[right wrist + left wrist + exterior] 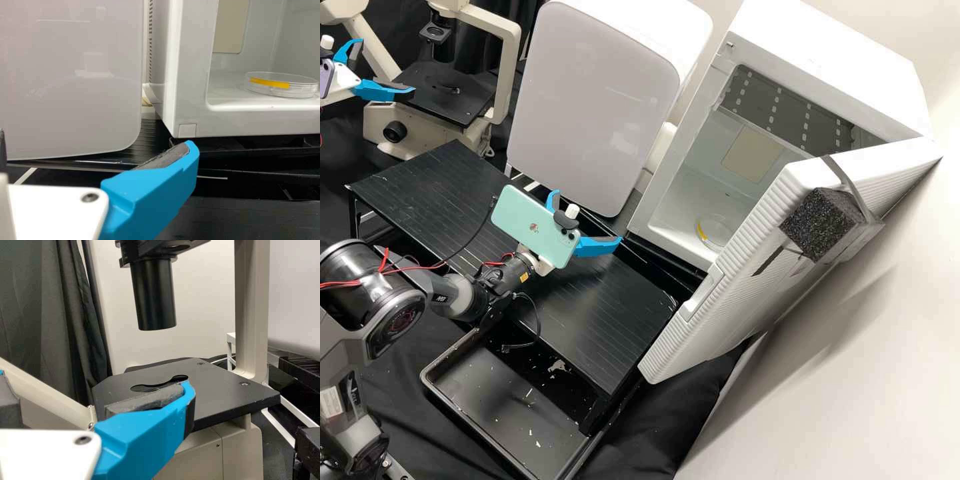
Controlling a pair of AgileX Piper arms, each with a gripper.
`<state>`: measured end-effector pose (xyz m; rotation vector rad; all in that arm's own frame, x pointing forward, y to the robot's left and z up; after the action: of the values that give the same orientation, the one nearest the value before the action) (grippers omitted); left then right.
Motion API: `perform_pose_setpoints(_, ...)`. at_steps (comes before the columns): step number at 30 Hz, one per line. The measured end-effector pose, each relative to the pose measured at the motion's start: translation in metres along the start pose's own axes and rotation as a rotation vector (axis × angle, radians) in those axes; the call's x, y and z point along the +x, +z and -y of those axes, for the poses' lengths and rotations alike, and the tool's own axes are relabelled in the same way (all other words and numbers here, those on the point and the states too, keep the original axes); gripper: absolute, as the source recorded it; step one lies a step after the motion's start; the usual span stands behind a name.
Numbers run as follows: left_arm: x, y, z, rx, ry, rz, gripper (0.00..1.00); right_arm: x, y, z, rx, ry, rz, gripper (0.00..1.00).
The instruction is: Take the petri dish out of the incubator
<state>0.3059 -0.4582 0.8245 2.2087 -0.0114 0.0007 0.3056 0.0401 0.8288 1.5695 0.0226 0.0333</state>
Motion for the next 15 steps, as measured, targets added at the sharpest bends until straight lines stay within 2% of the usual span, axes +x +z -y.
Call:
perform_pose_setpoints(10, 0.0000, 0.0000, 0.0000, 0.000, 0.000, 0.000, 1.00, 0.0000, 0.0000, 0.0000, 0.000, 0.000, 0.000, 1.00)
perform_pose_setpoints(15, 0.0000, 0.0000, 0.0000, 0.000, 0.000, 0.000, 1.00, -0.0068, 0.0085, -0.0046, -0.006, 0.018, 0.019, 1.00)
